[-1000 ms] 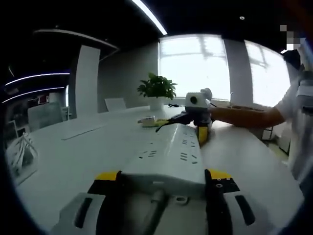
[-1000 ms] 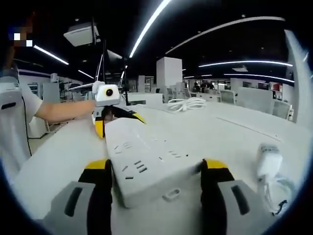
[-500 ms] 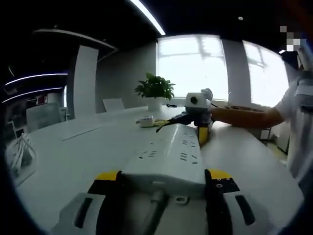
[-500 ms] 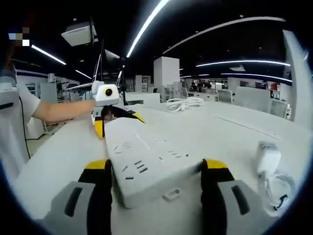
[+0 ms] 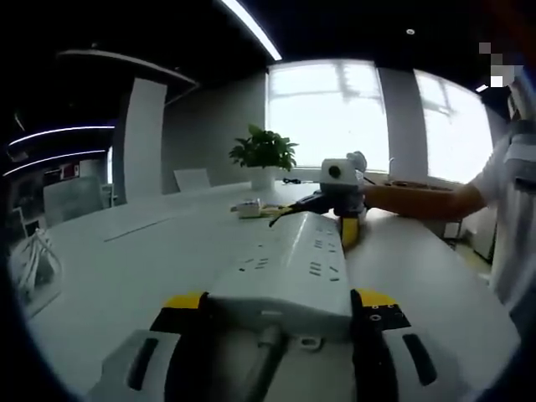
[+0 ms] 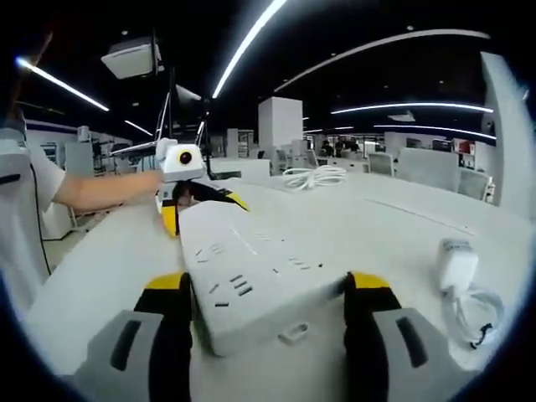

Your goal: Straighten the power strip on the desk, plug the charger into it

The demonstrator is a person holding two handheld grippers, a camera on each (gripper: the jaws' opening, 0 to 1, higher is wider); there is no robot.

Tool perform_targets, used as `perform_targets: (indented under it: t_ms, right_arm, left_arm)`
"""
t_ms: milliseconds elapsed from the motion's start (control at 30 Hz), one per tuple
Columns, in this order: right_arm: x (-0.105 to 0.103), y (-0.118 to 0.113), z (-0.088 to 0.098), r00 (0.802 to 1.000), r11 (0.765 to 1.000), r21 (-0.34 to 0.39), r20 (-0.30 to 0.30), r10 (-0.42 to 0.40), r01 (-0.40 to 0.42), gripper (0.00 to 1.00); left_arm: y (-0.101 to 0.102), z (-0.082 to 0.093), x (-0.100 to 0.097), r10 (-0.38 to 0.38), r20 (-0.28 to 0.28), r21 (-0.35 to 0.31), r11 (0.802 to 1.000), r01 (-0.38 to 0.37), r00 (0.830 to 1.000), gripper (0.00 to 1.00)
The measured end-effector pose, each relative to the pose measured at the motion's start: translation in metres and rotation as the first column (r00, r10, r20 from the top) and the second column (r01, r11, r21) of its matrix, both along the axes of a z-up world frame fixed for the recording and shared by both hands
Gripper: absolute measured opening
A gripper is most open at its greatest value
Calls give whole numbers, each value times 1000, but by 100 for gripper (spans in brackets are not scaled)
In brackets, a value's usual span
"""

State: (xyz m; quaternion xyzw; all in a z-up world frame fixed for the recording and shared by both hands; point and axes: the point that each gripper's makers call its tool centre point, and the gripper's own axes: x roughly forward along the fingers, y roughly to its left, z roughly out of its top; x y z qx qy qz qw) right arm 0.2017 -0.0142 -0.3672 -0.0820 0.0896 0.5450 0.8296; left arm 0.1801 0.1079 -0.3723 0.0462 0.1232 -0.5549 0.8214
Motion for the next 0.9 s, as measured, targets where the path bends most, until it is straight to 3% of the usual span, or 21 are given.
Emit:
perform_targets:
  t_ms: [900]
  right_arm:
    - [-6,-2,1,999,999,-1,0,-42,42,73]
  left_arm:
    - [-1,1,-2,-16,1,-2,1000,16,1000,69]
